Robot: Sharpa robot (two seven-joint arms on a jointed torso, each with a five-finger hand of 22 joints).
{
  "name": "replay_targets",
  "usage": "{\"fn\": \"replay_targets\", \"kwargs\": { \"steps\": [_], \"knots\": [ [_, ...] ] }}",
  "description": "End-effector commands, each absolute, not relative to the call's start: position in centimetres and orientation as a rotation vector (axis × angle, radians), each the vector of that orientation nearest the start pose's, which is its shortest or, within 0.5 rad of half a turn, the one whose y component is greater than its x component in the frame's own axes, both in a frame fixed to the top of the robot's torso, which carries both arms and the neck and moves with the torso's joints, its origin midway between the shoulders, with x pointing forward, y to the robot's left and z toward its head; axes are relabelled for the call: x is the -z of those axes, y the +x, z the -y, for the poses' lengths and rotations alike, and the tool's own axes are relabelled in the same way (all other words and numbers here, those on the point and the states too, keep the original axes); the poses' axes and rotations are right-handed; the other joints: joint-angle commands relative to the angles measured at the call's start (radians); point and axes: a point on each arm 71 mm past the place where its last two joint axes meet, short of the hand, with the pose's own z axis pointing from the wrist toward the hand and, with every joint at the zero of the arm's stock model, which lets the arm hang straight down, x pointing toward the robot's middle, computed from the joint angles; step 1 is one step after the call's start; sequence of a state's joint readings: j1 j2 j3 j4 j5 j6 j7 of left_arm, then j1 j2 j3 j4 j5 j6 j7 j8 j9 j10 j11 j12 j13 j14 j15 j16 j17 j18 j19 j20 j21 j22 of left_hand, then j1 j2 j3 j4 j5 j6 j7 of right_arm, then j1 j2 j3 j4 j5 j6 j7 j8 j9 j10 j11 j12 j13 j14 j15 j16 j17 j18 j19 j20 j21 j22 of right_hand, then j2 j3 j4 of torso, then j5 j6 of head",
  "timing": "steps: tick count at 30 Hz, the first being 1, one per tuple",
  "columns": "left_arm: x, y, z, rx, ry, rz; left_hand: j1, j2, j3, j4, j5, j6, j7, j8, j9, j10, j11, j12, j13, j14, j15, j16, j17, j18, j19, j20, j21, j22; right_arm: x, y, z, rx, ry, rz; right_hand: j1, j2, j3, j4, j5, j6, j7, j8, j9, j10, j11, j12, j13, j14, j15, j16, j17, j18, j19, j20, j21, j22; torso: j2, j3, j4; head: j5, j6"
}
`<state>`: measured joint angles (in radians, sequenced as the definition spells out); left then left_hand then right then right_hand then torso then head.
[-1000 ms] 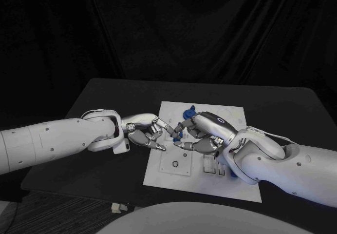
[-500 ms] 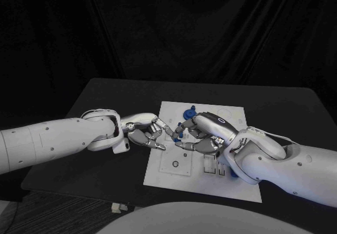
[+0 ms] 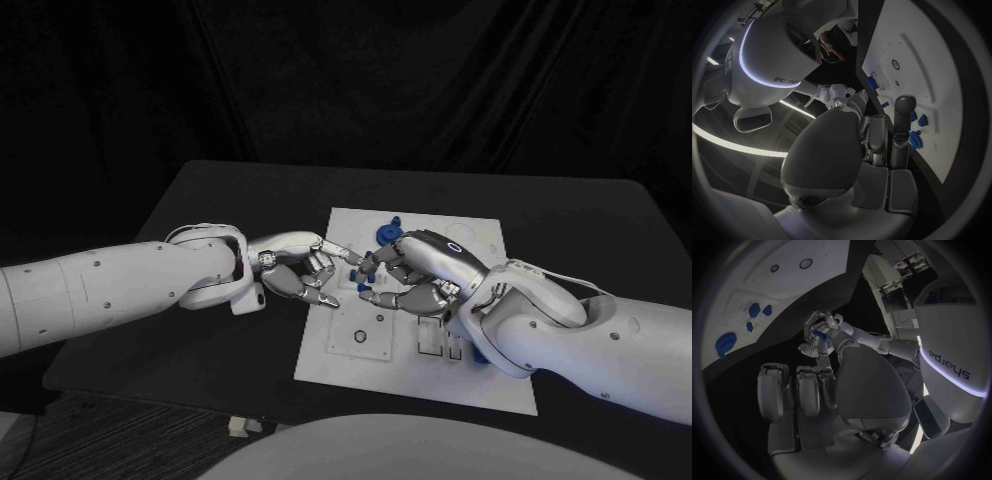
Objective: Assemble the parts on the task board
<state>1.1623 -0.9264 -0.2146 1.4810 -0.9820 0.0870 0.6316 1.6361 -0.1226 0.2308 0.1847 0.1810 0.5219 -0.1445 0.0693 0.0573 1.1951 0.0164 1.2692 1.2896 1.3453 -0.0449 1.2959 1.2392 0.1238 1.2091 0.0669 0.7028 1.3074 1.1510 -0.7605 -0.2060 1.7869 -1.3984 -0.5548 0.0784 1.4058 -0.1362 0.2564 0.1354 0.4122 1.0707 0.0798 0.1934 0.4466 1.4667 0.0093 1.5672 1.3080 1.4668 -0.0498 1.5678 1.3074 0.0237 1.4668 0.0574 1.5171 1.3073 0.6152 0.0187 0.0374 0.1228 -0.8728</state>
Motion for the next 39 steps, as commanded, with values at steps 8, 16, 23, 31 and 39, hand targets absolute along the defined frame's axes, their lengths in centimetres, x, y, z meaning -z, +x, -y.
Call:
{"fn": "replay_targets", "kwargs": {
  "steps": [8,16,23,31,39],
  "knots": [
    [25.26,41.93,-21.85,1.598,0.118,-1.950,0.019,0.001,-0.001,0.009,0.004,-0.056,-0.022,-0.019,-0.008,-0.033,0.003,-0.028,-0.019,-0.019,0.004,-0.016,-0.011,0.019,-0.020,0.003,-0.027,0.074,21.48,37.47,8.80,-1.172,-0.279,-1.553,0.012,0.000,0.004,0.002,-0.001,0.006,0.002,0.003,0.001,0.104,0.005,0.004,0.263,0.104,0.009,0.003,0.263,-0.008,0.068,0.008,-0.004,0.243,0.001,0.0000,0.0004,-0.001,0.000],
    [25.38,41.86,-21.59,1.614,0.122,-1.973,0.021,0.007,-0.001,0.004,0.002,0.224,0.034,0.041,0.025,0.001,0.004,0.003,0.010,-0.022,0.007,-0.015,-0.009,0.020,-0.031,0.007,-0.020,0.074,21.44,37.47,8.73,-1.176,-0.279,-1.547,0.012,0.001,0.004,0.003,-0.001,0.006,0.002,0.002,0.000,0.104,0.005,0.004,0.263,0.104,0.009,0.003,0.263,-0.008,0.067,0.008,-0.005,0.242,0.001,0.0000,-0.0002,0.000,0.000],
    [25.41,41.83,-21.47,1.624,0.126,-1.976,0.019,0.008,0.000,-0.003,0.003,0.260,0.057,0.055,0.030,0.017,0.004,0.021,0.027,-0.022,0.007,-0.014,-0.008,0.021,-0.035,0.007,-0.018,0.073,21.43,37.45,8.71,-1.180,-0.275,-1.549,0.012,0.001,0.004,0.004,-0.001,0.007,0.002,0.002,0.000,0.104,0.006,0.004,0.263,0.104,0.010,0.003,0.263,-0.008,0.068,0.009,-0.005,0.243,0.000,0.0001,-0.0002,0.002,0.000],
    [25.43,41.79,-21.38,1.633,0.129,-1.978,0.020,0.008,0.000,-0.006,0.004,0.269,0.060,0.059,0.032,0.023,0.004,0.028,0.033,-0.025,0.007,-0.017,-0.011,0.022,-0.040,0.007,-0.025,0.071,21.47,37.44,8.75,-1.177,-0.273,-1.556,0.013,0.001,0.004,0.004,-0.001,0.007,0.002,0.001,-0.001,0.104,0.006,0.004,0.263,0.104,0.010,0.003,0.263,-0.008,0.067,0.009,-0.005,0.242,0.000,0.0002,-0.0004,0.004,0.000],
    [25.49,41.86,-21.54,1.623,0.124,-1.982,0.018,0.010,0.002,-0.009,0.006,0.285,0.070,0.068,0.035,0.019,0.005,0.029,0.035,-0.027,0.008,-0.018,-0.011,0.022,-0.044,0.008,-0.024,0.071,21.50,37.46,8.81,-1.174,-0.272,-1.560,0.014,0.002,0.005,0.004,-0.001,0.007,0.002,0.001,-0.001,0.104,0.006,0.004,0.263,0.104,0.010,0.003,0.263,-0.008,0.067,0.009,-0.005,0.242,0.000,-0.0001,0.0001,0.006,0.000]
  ]
}}
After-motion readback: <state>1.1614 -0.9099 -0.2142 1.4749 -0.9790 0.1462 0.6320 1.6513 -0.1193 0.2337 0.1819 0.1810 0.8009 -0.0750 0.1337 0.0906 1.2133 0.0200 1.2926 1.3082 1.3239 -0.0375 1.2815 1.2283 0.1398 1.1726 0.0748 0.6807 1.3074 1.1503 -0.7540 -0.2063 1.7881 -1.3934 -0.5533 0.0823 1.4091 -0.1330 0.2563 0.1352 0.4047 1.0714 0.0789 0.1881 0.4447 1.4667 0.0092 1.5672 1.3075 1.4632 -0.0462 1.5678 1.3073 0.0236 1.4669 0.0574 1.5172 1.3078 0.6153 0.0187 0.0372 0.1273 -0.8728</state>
